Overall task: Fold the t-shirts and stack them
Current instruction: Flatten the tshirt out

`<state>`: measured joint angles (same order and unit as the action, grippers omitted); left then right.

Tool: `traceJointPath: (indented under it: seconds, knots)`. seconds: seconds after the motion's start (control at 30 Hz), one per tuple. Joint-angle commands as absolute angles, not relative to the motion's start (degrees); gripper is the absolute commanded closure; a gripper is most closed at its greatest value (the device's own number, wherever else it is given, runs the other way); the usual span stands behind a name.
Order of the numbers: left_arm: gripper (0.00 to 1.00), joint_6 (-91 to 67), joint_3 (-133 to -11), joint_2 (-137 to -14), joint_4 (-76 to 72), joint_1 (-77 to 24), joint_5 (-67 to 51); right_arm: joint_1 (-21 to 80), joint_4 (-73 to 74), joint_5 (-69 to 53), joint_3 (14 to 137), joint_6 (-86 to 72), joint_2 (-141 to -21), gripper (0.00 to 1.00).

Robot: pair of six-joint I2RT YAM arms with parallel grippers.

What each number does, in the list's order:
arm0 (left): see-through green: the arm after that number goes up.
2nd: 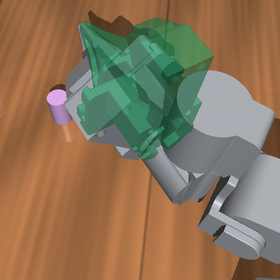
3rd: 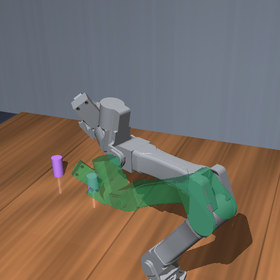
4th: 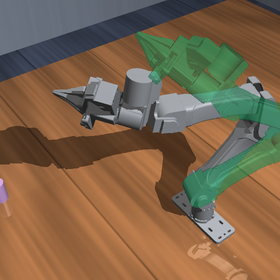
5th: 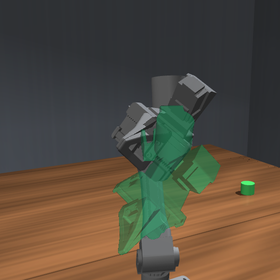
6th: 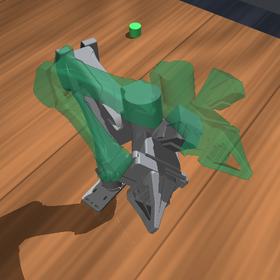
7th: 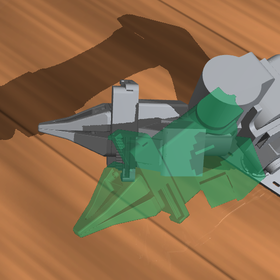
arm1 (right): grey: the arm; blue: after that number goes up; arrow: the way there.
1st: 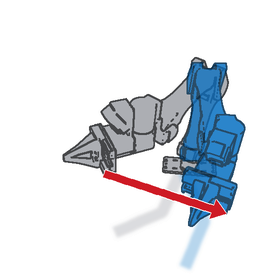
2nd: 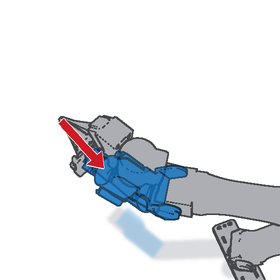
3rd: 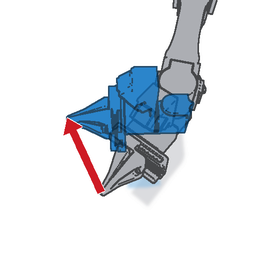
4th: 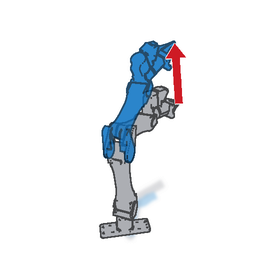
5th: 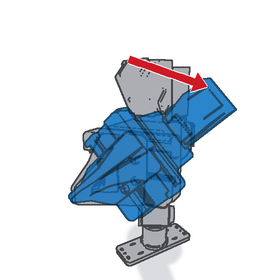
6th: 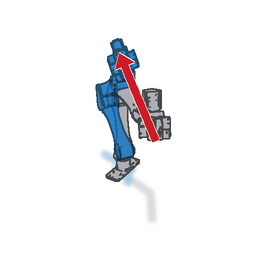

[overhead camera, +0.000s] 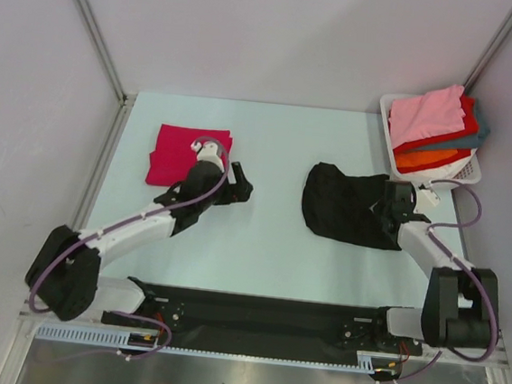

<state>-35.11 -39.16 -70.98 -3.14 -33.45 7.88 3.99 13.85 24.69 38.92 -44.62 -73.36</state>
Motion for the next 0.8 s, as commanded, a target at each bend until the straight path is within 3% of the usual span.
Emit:
traceJointPath:
  seconds: [0.0,0.23,0.53,0.63,0.73,0.77]
  knots:
    - [0.05,-38.49,-47.36,-79.41,-1.94,-32.87,12.56,3.95,12.13,30.93,41.65,-48.69,-79.26,0.3]
    - [0.1,-38.42,-68.16,-100.41,10.26,-28.39,12.39,4.13,12.84,30.68,45.18,-48.87,-88.67,0.38]
    - [0.11,-34.37,-86.65,-116.71,19.42,-26.37,13.45,5.01,13.71,29.97,47.37,-47.2,-91.4,0.31]
    - [0.14,-33.31,-93.32,-121.54,25.21,-26.1,14.94,5.36,13.19,29.97,47.2,-46.5,-90.97,0.46]
    - [0.13,-32.08,-97.9,-125.24,29.7,-25.58,15.73,5.62,11.87,28.92,46.85,-45.27,-90.44,0.93]
    - [0.12,-31.73,-98.61,-125.94,30.14,-25.23,14.95,5.63,11.95,28.22,46.85,-45.35,-90.27,0.97]
